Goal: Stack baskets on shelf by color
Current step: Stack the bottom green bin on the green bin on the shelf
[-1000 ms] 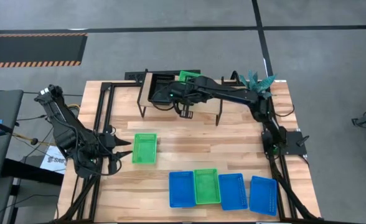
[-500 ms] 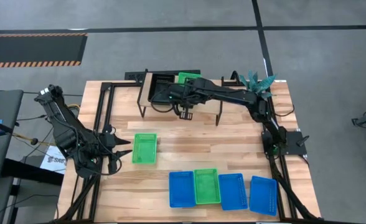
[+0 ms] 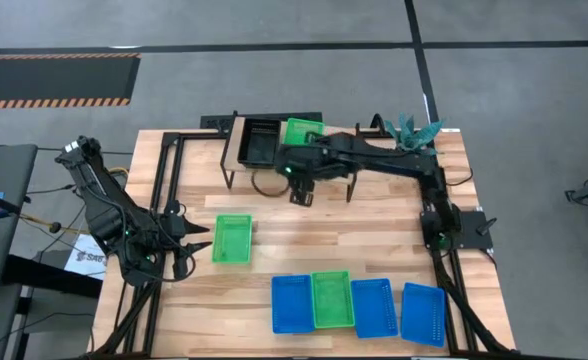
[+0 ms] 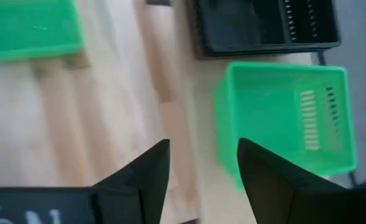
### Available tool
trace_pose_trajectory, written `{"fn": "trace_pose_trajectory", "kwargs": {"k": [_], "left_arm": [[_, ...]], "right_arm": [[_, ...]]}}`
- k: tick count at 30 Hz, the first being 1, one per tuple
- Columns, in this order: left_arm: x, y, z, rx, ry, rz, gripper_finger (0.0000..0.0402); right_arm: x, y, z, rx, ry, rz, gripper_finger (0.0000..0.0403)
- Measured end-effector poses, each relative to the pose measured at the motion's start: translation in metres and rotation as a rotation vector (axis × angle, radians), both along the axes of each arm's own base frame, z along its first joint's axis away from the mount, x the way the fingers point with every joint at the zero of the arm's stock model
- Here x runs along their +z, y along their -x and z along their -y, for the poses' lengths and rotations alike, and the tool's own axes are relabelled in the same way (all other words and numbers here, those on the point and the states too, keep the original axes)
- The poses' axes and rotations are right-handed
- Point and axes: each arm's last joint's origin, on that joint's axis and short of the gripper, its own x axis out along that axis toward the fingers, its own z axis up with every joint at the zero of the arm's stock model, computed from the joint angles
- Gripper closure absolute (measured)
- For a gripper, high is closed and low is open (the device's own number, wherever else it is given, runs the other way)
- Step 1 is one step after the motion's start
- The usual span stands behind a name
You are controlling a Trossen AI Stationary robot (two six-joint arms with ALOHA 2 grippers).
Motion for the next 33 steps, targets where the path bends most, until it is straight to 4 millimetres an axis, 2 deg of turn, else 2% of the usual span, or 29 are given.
{"fn": "trace_pose_trajectory", "kwargs": {"k": [3, 7, 15, 20, 23, 27, 33], "left_arm": [[0.0, 0.0, 0.0, 0.001, 0.014, -0.004, 0.0248], [0.0, 0.0, 0.0, -0.008, 0.01, -0.011, 0.0248], [0.0, 0.0, 0.001, -0.042, -0.021, -0.023, 0.0248], [0.001, -0.002, 0.004, -0.088, -0.021, -0.025, 0.0248], [0.003, -0.003, 0.007, -0.116, -0.016, -0.017, 0.0248], [0.003, -0.006, 0.011, -0.133, -0.001, -0.006, 0.0248], [-0.001, -0.011, 0.018, -0.149, 0.007, -0.04, 0.0248]], "right_arm": [[0.009, 0.01, -0.027, 0.0, -0.054, 0.022, 0.0187], [0.009, 0.02, -0.078, 0.019, -0.123, 0.007, 0.0191], [-0.03, 0.033, -0.205, 0.071, -0.19, -0.067, 0.0196], [-0.055, 0.05, -0.267, 0.036, -0.229, -0.073, 0.0191], [-0.07, 0.058, -0.295, 0.053, -0.23, -0.084, 0.0191], [-0.093, 0.063, -0.323, 0.073, -0.222, -0.106, 0.0191], [-0.134, 0.06, -0.346, 0.091, -0.24, -0.196, 0.0183]]}}
